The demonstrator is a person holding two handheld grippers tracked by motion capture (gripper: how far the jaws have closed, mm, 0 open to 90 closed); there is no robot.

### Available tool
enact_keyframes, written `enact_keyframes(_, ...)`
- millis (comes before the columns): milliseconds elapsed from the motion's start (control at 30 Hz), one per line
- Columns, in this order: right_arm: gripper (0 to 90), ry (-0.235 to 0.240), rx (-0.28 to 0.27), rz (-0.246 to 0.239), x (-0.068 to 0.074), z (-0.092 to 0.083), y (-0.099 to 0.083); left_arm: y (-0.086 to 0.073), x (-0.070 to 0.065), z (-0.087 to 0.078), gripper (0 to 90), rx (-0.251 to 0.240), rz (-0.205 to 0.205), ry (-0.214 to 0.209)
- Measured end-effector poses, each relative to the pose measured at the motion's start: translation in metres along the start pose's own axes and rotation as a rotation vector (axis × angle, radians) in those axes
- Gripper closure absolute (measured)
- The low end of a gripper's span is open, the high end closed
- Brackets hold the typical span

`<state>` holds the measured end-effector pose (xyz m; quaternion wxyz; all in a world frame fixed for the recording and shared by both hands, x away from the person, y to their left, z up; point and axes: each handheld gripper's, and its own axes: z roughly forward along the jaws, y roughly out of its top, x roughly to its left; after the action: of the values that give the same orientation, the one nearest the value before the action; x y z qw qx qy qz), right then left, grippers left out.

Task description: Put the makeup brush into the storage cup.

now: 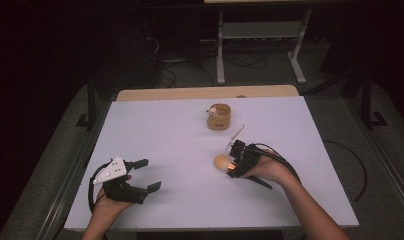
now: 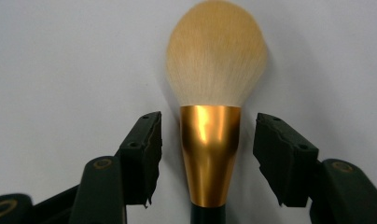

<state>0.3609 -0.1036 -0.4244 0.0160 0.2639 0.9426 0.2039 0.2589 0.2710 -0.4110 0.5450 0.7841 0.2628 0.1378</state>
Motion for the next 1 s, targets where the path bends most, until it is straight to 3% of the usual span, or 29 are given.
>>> enact_keyframes(1000, 55.1, -0.054, 0.024, -0.028, 0.005, 0.0015, 0.0019, 0.0011, -0.0015, -0.0003, 10.2, -0.012, -0.007, -0.001)
